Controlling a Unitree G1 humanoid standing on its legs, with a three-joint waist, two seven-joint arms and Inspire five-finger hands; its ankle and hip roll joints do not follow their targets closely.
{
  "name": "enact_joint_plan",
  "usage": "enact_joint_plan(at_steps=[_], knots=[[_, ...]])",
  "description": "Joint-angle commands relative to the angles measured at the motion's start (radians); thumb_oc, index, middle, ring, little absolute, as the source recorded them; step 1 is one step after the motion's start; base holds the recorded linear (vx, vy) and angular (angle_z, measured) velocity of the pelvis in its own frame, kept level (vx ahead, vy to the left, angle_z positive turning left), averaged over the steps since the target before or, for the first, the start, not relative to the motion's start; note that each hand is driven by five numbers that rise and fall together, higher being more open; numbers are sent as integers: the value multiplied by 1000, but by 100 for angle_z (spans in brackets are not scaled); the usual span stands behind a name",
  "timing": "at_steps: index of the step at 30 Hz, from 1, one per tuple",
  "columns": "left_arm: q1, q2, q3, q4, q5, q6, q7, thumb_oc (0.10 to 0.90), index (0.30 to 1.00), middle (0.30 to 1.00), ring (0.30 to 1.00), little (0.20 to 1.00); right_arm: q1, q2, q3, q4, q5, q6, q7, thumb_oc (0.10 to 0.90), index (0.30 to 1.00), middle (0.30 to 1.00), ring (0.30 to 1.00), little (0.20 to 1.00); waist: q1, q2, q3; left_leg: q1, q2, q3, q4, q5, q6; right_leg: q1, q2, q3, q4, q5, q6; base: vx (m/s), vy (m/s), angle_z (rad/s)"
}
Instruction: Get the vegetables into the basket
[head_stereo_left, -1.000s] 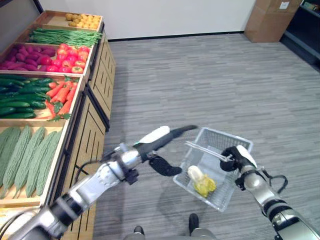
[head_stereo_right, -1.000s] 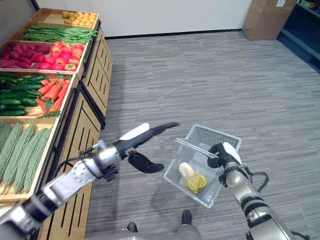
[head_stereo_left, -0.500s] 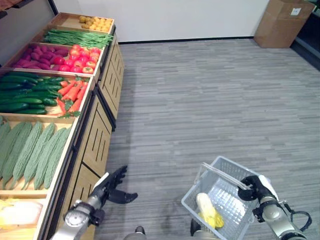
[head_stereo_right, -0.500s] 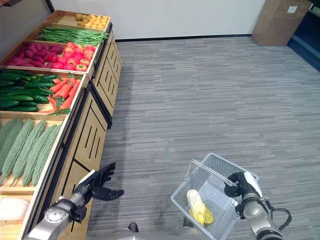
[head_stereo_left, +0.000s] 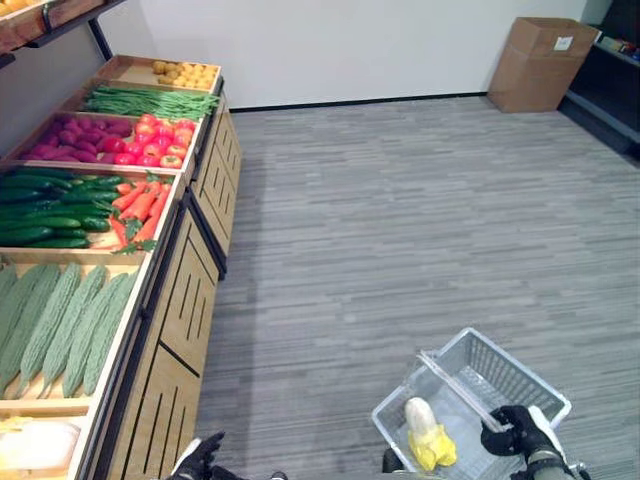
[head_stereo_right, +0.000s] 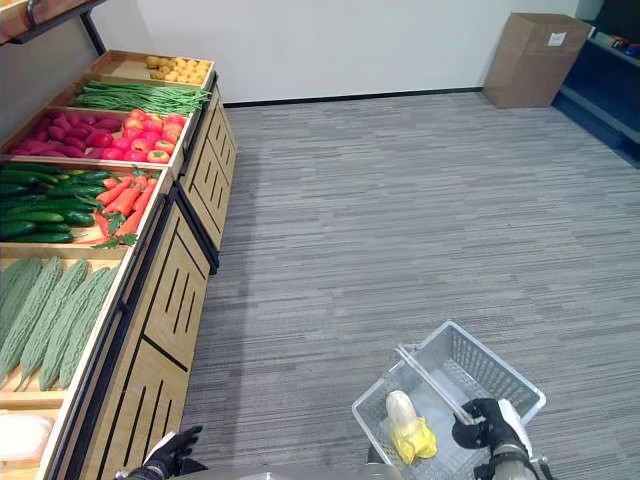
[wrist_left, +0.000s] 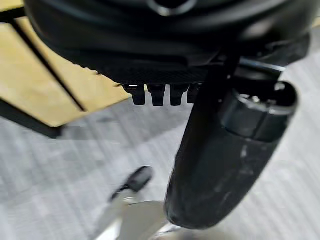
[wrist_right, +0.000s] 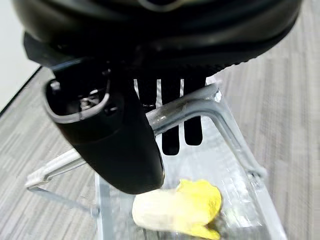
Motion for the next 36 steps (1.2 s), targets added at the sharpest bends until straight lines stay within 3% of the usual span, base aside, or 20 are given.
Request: enact_joint_plan(at_steps=[1,7,13,18,22,26,28,30,33,36], knots=[[-32,3,13,15,42,0,47,900,1000,1000,1000,1000,-81,-42,-61,-63,59,-85,-36,400,300,300,300,300,-8,-18,25,-5,3,-11,6,8,-30,62,-54,-48,13,0,67,28,19,-8],[-38,-10,19,9,0,1,57,900,1000,1000,1000,1000,-94,-28,-49,-27,83,-83,-32,400,300,300,300,300,-2,-26,54,-4,-11,-3,27,8,-18,57,-64,-35,34,-9,66,5,45,-3],[-63,-3,0,-3,-34,2,56,900,1000,1000,1000,1000,-132,-23,-65,26,117,-74,-48,400,300,300,300,300,3,-47,83,-63,-35,-4,97,-35,6,18,-99,-18,83,-3,80,-22,103,-2],[-92,15,-11,-20,-51,4,63,900,1000,1000,1000,1000,-170,-13,-59,78,142,-62,-52,400,300,300,300,300,6,-60,114,-61,-64,2,79,-55,41,-51,-128,17,181,40,101,-27,161,-2],[-91,45,-1,-103,-102,-14,65,900,1000,1000,1000,1000,-204,-13,-35,113,141,-57,-47,400,300,300,300,300,24,-51,149,-35,-68,13,60,-62,63,-135,-121,15,360,59,105,7,115,-14],[-100,51,39,-89,-175,-25,99,900,1000,1000,1000,1000,-217,3,-30,145,163,-69,-56,400,300,300,300,300,13,-47,171,4,-77,-10,42,-72,58,-200,-68,54,327,44,90,119,37,5],[-119,39,68,-37,-206,-19,113,900,1000,1000,1000,1000,-228,10,-25,167,174,-70,-62,400,300,300,300,300,9,-55,174,19,-85,-14,39,-85,49,-217,-83,43,240,59,91,210,-83,16],[-129,15,79,-11,-222,-18,123,900,1000,1000,1000,1000,-226,19,-13,166,169,-65,-64,400,300,300,300,300,-23,-62,172,61,-90,-50,61,-131,32,-244,-94,78,132,103,109,443,-189,32],[-113,1,76,-4,-224,-16,117,900,1000,1000,1000,1000,-210,16,-11,161,162,-61,-55,400,300,300,300,300,-33,-58,159,101,-87,-74,59,-151,19,-239,-84,76,147,101,107,318,-201,68],[-103,-17,72,16,-232,-12,113,900,1000,1000,1000,1000,-222,-9,-7,166,161,-62,-50,400,300,300,300,300,-35,-33,137,121,-42,-100,70,-146,-6,-232,-51,29,201,56,79,223,-236,32]])
